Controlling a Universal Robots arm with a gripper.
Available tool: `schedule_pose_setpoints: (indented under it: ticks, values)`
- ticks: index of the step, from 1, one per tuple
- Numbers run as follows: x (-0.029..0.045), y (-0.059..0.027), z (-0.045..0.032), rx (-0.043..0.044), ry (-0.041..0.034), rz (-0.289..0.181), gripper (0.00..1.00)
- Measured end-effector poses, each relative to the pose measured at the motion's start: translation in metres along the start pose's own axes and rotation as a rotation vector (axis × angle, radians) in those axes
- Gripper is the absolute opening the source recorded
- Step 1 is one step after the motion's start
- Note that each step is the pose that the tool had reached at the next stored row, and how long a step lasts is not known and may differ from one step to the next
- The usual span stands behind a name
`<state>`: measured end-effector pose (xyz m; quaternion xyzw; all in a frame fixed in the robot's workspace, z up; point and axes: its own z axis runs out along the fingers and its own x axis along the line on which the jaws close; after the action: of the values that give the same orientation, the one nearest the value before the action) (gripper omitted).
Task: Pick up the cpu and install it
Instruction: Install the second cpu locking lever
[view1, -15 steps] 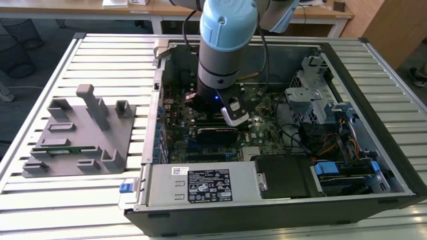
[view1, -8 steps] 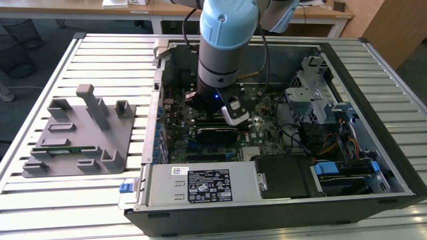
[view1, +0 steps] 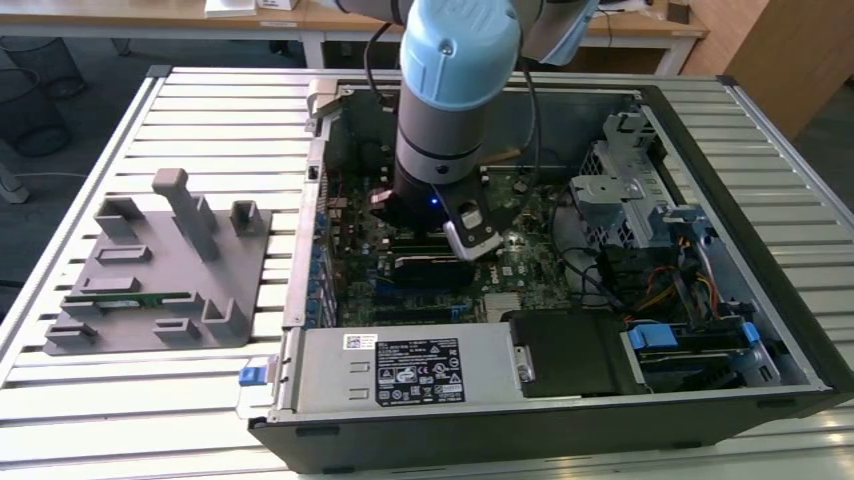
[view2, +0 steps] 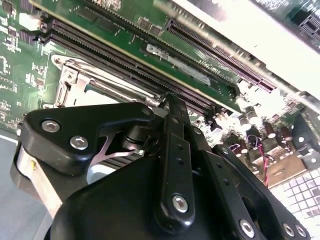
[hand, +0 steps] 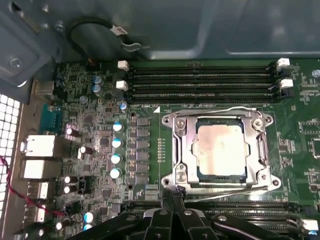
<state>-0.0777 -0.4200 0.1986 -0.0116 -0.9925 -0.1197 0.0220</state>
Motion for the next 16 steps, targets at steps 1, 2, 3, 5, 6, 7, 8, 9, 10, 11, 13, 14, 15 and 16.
schedule_pose_setpoints:
  ticks: [1,2,3,5,6,7,8,9,10,11,13,14,15,16]
  values:
    - [0.0,-0.0006,-0.0001,-0.0032,0.0,0.0,0.11]
    - [0.0,-0.0008,0.0001,-0.008,0.0002,0.0,0.11]
    - [-0.0001,-0.0009,0.0004,-0.0154,0.0004,-0.001,0.11]
    - [-0.0001,-0.0012,0.0015,-0.0336,0.001,-0.001,0.11]
    - [-0.0002,-0.0013,0.0023,-0.0427,0.0012,-0.002,0.11]
    - [-0.0002,-0.0015,0.003,-0.0497,0.0014,-0.002,0.11]
    - [-0.0002,-0.0017,0.0038,-0.0559,0.0016,-0.002,0.11]
    - [-0.0003,-0.002,0.0048,-0.0607,0.0016,-0.002,0.11]
    - [-0.0003,-0.0022,0.0058,-0.0646,0.0018,-0.003,0.11]
    - [-0.0003,-0.0024,0.0067,-0.0681,0.0021,-0.003,0.11]
    - [-0.0005,-0.0029,0.0088,-0.0756,0.0019,-0.003,0.11]
    - [-0.0005,-0.0031,0.0094,-0.0784,0.0019,-0.003,0.11]
    - [-0.0005,-0.0032,0.0097,-0.0805,0.0021,-0.003,0.11]
    - [-0.0005,-0.0032,0.0097,-0.0819,0.0022,-0.003,0.11]
